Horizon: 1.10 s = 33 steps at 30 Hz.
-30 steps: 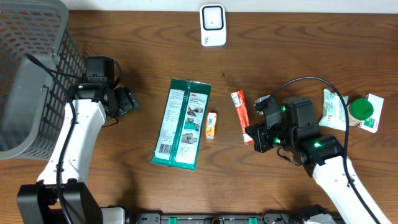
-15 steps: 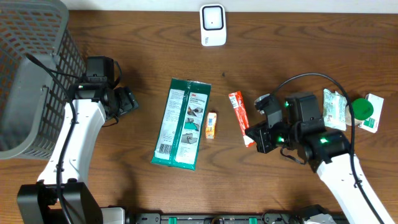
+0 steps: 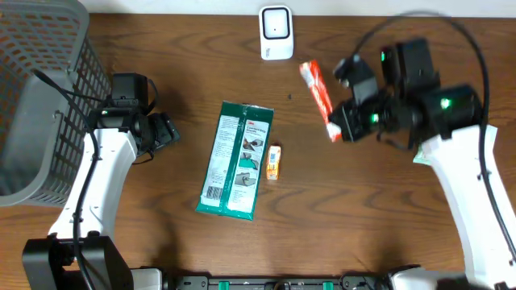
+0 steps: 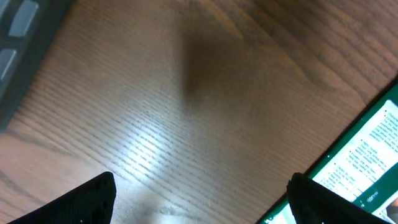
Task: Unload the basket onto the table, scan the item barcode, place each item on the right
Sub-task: 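Hold the red sachet under the white scanner with the right gripper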
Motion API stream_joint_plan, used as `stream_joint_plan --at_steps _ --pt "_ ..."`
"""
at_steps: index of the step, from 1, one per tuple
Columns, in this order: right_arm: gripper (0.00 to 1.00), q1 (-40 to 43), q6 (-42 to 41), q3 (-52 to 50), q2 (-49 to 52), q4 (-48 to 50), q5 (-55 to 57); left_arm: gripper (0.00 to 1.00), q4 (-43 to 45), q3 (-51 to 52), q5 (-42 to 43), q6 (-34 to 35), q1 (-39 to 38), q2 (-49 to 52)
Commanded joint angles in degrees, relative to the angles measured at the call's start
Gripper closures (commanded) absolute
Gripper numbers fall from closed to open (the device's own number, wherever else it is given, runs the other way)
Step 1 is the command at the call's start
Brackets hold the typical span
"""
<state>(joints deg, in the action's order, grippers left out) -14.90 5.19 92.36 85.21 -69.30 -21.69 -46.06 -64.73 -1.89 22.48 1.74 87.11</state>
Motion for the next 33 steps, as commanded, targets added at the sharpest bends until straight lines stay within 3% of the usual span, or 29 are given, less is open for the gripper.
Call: stream_joint_plan --at_steps 1,5,7,17,24,33 --pt "0.99 0.17 1.81 15.67 8.5 -3.54 5.49 0.11 0.04 -0.28 -0.92 -0.13 0.17 -0.15" --pt "0.99 0.17 4.48 29.31 16.61 -6.75 7.85 0.11 0.04 -0.28 -0.92 -0.15 0.17 -0.15" --pt "0.99 0.17 5.33 32.59 20.06 -3.28 10.78 0.11 0.04 -0.28 -0.92 -0.13 0.17 -0.15" --pt "0.99 -3.02 18.95 32.35 31.43 10.71 28.26 0.11 0.04 -0.28 -0.94 -0.13 0.17 -0.15" --pt "0.99 -6.49 26.82 32.35 41.33 28.11 41.88 0.11 0.04 -0.28 -0.92 -0.13 0.17 -0.15" --pt "0.99 -7.82 30.77 32.35 51.19 46.69 51.3 0.11 0.04 -0.28 -0.92 -0.13 0.17 -0.15"
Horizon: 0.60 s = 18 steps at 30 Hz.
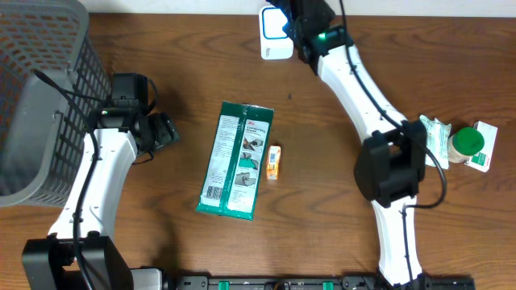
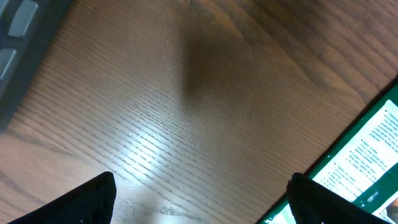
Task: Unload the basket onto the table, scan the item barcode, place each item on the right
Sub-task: 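Hold the red sachet under the white scanner with the right gripper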
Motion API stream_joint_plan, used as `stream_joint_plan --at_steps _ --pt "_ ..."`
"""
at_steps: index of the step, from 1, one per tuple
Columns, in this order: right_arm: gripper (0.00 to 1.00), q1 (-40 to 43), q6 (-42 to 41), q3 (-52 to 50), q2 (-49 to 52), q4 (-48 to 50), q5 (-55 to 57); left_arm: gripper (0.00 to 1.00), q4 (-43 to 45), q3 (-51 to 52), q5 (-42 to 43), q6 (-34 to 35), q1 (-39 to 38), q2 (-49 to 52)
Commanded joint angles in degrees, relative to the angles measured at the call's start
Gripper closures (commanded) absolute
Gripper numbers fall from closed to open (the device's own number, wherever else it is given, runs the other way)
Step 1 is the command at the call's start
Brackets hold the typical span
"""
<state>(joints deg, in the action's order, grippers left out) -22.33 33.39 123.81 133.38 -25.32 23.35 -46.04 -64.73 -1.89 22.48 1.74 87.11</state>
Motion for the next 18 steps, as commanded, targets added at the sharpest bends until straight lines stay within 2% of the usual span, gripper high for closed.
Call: stream_joint_plan --at_steps 1,8,18 --pt "0.99 -0.5 3.02 0.9 4.13 4.02 7.1 0.11 0.02 -0.28 -0.92 -0.13 0.17 -0.15" --pt "0.99 -1.16 7.91 0.87 11.39 9.11 13.14 0.11 0.02 -0.28 -0.92 -0.13 0.17 -0.15" --pt "0.99 -2.23 8.07 0.87 15.39 8.81 13.25 0.11 0.02 -0.28 -0.92 -0.13 0.17 -0.15"
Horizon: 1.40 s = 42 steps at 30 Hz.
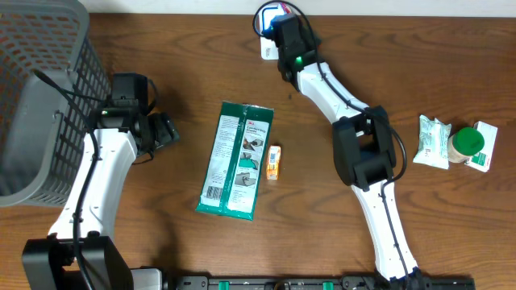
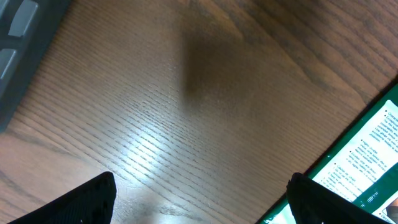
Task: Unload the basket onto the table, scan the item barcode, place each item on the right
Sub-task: 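Hold the red sachet under the white scanner with the right gripper, then carry the red sachet to the right edge and release it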
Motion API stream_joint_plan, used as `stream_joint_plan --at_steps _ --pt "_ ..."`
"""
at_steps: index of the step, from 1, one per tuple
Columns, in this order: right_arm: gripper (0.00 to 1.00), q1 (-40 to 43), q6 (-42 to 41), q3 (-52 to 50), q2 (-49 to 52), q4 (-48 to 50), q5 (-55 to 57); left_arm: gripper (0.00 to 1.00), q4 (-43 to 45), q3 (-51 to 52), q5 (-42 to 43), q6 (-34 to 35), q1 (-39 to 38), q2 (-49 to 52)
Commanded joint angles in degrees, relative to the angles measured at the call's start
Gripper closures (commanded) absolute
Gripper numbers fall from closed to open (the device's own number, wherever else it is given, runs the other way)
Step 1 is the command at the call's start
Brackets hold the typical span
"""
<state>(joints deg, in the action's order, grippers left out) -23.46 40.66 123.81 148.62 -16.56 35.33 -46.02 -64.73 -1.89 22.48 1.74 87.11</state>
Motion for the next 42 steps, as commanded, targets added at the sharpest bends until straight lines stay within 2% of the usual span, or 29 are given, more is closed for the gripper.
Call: stream_joint_plan --at_steps 1,10,19,23,31,35,39,42 --pt "0.99 -1.29 0.79 0.87 0.15 0.04 1.27 0.11 0.0 -0.28 -0.92 -0.13 0.17 -0.15" --pt "0.99 -3.37 7.37 0.9 0.15 -0.09 1.57 0.11 0.0 -0.28 -0.92 -0.13 0.17 -0.15" --pt "0.99 -3.89 18.03 0.9 0.15 2.45 9.46 0.11 0.0 -0.28 -0.92 -0.13 0.17 -0.15" --pt "0.99 -4.07 18.01 0.9 0.15 2.49 9.38 0.11 0.0 -0.28 -0.92 -0.13 0.17 -0.15" --pt "0.99 -4.2 10.12 1.11 -1.27 2.1 10.23 0.11 0.0 -0.28 -0.92 -0.15 0.17 -0.15" --pt "0.99 -4.39 -6.99 1.11 -8.04 -6.54 5.75 0.11 0.0 -0.28 -0.92 -0.15 0.17 -0.15" --pt "0.99 -3.91 -22.23 1.11 -16.63 -19.04 -6.49 0.11 0.0 -0.28 -0.92 -0.13 0.17 -0.15" --pt "0.99 -3.02 -29.97 1.11 -23.52 -28.52 -16.74 0.11 0.0 -0.28 -0.92 -0.13 0.17 -0.15"
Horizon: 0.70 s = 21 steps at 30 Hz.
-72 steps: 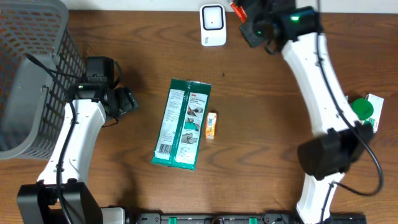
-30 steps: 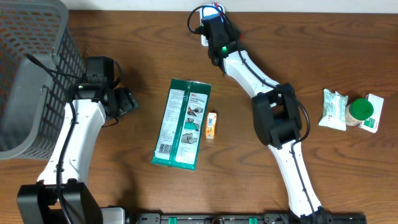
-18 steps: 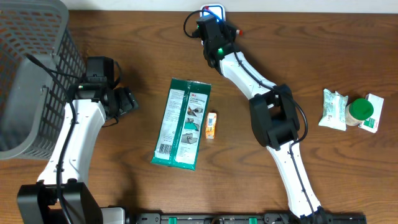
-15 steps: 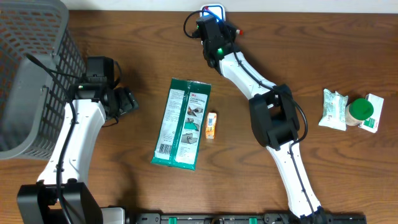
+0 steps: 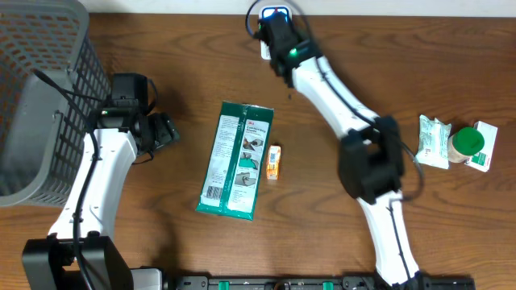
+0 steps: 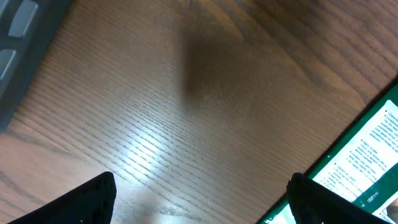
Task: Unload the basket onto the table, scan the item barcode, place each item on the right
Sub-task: 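Carry the red sachet to the right edge and release it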
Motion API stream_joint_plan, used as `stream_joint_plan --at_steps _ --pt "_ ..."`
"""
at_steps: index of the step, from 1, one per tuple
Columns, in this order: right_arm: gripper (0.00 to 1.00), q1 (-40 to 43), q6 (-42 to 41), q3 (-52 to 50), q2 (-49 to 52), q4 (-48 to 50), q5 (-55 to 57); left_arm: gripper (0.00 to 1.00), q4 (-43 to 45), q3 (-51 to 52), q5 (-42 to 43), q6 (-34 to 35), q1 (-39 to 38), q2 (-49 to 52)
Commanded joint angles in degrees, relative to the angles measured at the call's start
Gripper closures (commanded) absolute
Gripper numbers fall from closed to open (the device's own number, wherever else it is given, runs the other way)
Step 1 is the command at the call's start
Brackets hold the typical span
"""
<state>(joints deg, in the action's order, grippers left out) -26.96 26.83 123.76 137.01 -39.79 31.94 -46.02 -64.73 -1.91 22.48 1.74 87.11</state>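
Observation:
The white scanner (image 5: 275, 14) with a blue light stands at the table's far edge. My right gripper (image 5: 276, 34) is stretched out right over it and covers most of it. Its fingers and whatever is in them are hidden under the wrist. A green wipes packet (image 5: 235, 159) lies flat in the middle, and its edge (image 6: 373, 162) shows in the left wrist view. A small orange box (image 5: 274, 162) lies beside it. My left gripper (image 5: 167, 131) hangs open above bare wood left of the packet, its fingers (image 6: 87, 199) wide apart.
A grey mesh basket (image 5: 32, 97) fills the far left corner. At the right edge lie a white-green pouch (image 5: 433, 142), a green-lidded jar (image 5: 466, 142) and a small box (image 5: 486, 147).
My right wrist has shifted a little to the left over the scanner. The left arm, the green packet and the orange box have not moved.
First my right gripper held a red-and-white stick packet in the air right of the scanner. Then the arm was stretched to the scanner, the packet out of sight. It has stayed there since with small shifts. The left arm stood still throughout.

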Motion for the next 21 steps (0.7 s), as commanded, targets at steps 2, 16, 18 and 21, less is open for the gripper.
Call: stream_joint_plan --at_steps 2,16,18,21 --pt "0.99 1.31 -18.43 1.16 -16.13 -11.41 -19.87 0.11 0.0 -0.28 -0.9 -0.13 0.17 -0.15" --pt "0.99 15.06 -24.83 -1.31 -28.04 -45.81 -33.97 0.11 0.0 -0.28 -0.9 -0.13 0.17 -0.15" --pt "0.99 17.9 -25.77 -3.61 -28.02 -46.18 -33.94 0.11 0.0 -0.28 -0.9 -0.15 0.17 -0.15" --pt "0.99 22.64 -25.97 -9.05 -28.04 -46.38 -33.9 0.11 0.0 -0.28 -0.9 -0.13 0.17 -0.15"
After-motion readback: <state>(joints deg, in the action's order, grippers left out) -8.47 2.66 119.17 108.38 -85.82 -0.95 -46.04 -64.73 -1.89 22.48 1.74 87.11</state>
